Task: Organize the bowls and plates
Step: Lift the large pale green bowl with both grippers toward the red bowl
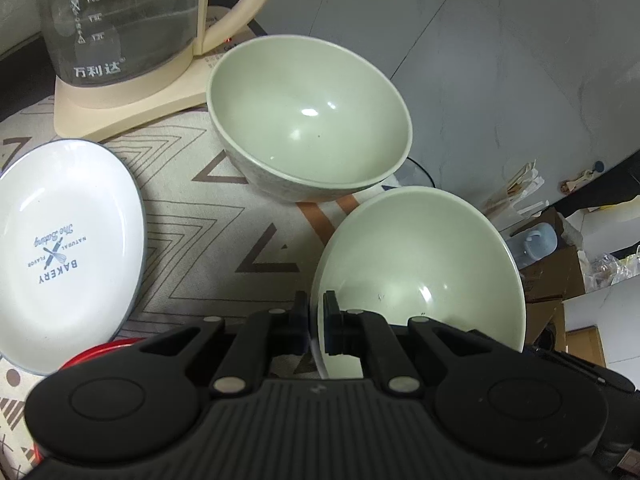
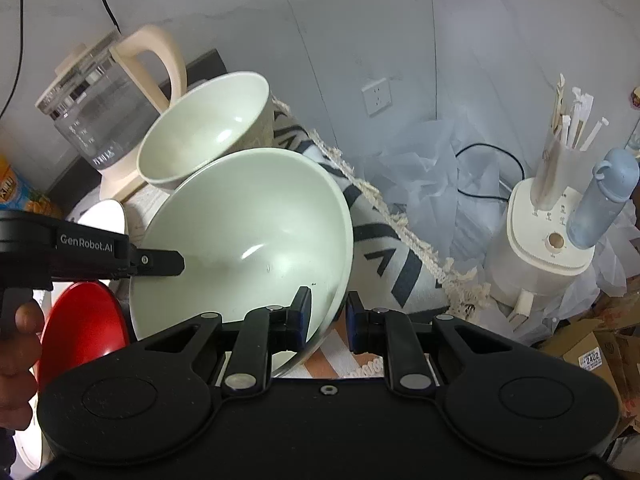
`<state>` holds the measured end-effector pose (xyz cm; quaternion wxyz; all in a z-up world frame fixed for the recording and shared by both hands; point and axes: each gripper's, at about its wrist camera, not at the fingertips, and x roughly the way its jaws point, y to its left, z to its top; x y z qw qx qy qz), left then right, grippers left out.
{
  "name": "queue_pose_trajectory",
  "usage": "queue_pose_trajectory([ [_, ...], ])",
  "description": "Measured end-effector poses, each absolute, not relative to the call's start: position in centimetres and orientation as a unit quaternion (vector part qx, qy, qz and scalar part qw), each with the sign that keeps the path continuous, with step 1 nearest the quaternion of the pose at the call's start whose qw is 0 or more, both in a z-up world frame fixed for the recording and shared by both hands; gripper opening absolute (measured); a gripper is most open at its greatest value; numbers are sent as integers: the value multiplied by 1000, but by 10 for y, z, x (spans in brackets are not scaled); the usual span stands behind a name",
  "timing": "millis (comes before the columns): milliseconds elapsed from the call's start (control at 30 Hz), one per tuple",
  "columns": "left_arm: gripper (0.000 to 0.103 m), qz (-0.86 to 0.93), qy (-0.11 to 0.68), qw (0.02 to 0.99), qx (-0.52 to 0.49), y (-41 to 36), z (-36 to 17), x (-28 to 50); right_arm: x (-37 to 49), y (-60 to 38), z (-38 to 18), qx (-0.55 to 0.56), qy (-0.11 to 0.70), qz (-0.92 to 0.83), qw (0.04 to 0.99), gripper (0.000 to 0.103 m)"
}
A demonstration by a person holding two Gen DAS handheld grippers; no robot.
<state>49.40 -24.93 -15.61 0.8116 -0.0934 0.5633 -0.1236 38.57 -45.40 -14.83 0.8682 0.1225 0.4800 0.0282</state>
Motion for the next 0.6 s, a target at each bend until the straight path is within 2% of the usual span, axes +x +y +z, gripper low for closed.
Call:
queue_pose_trajectory([
  [600, 5, -104, 495, 850, -147, -206, -88, 463, 380, -436, -85, 96, 393, 64, 912, 18],
])
